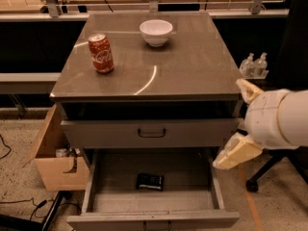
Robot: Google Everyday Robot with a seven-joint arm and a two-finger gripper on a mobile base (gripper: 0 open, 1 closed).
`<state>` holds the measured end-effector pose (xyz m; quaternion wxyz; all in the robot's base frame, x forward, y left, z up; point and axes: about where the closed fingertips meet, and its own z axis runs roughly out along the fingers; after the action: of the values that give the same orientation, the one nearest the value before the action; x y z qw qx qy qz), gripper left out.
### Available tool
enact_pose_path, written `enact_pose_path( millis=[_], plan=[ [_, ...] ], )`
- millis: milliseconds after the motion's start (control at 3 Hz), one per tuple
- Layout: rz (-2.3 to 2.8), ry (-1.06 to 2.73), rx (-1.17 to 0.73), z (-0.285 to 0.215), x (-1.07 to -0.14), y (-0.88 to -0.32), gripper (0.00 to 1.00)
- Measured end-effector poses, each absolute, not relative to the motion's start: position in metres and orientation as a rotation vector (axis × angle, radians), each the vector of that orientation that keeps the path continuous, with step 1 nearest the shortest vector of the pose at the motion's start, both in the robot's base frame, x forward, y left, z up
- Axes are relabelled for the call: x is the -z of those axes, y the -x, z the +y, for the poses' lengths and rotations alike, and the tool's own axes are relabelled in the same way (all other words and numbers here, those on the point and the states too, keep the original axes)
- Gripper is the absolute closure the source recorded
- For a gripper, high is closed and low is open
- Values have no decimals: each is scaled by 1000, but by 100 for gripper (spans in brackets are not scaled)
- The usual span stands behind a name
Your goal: Pick rxbar blueberry from middle drawer and place on counter
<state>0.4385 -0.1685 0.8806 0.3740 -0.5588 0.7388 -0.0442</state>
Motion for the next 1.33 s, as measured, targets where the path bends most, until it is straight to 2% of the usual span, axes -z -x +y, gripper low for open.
enact_pose_path(
  millis=[667, 1333],
  plan=[
    [1979, 1498, -39, -157, -778, -433, 0],
    [1994, 1475, -86, -154, -748, -441, 0]
  ],
)
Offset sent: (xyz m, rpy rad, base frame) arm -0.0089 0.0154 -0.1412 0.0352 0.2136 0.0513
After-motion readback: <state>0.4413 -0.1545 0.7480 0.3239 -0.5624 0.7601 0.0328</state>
